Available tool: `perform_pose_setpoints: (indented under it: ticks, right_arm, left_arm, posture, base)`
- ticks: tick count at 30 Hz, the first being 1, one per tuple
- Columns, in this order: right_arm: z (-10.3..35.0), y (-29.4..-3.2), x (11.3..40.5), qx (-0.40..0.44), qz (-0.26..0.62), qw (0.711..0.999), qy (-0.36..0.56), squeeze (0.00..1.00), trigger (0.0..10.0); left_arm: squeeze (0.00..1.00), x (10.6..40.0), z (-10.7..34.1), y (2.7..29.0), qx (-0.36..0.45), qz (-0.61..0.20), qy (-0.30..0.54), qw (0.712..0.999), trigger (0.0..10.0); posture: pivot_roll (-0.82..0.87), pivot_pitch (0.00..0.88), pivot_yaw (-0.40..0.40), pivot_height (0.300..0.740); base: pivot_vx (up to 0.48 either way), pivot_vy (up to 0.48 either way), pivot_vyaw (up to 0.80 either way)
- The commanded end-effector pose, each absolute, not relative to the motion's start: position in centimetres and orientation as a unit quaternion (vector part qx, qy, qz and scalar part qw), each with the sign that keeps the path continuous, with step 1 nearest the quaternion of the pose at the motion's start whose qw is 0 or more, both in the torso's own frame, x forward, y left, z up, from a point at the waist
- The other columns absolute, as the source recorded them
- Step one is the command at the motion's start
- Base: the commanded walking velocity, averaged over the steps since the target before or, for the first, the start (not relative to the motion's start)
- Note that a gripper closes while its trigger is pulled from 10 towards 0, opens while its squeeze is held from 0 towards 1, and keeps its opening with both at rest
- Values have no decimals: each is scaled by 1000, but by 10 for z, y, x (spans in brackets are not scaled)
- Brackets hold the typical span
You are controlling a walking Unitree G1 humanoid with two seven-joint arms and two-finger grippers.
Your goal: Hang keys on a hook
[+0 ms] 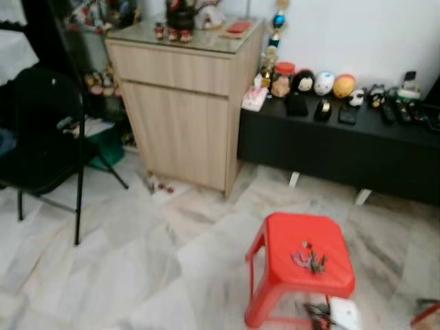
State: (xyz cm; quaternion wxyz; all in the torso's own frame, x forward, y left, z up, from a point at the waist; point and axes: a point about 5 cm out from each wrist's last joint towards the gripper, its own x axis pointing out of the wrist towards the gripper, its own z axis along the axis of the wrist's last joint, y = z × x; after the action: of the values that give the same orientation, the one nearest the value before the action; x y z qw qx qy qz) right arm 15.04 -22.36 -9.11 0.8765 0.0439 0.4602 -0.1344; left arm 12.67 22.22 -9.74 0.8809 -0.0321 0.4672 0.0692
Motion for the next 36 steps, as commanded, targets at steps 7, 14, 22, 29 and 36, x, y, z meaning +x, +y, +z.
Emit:
perform_pose_setpoints:
  ticks: [7,14,22,29,36]
  right_arm:
    - [-88,-213,162,53,-123,886,443,0,10000]
    - [-88,-213,162,54,-123,887,441,0,10000]
    - [-89,-210,162,75,-117,888,439,0,10000]
    - [-84,-202,174,73,-91,901,418,0,10000]
    - [-71,-196,196,61,-55,927,366,0,10000]
  left_arm:
    - [0,117,-99,232,-19,76,483,872,10000]
    - [0,117,-99,232,-19,75,483,872,10000]
    - [0,117,-99,233,-15,73,484,872,10000]
    - [0,117,-98,234,-7,72,484,872,10000]
    - [0,118,-98,234,-6,72,483,873,10000]
  posture:
    - [216,0,-67,740]
    - [212,0,-65,740]
    - [207,0,-60,740]
    - [203,0,-55,740]
    - [195,0,-53,740]
  base:
    - [280,0,-274]
    - [279,0,0]
    - [279,0,0]
    - [77,0,0]
    - [0,0,0]
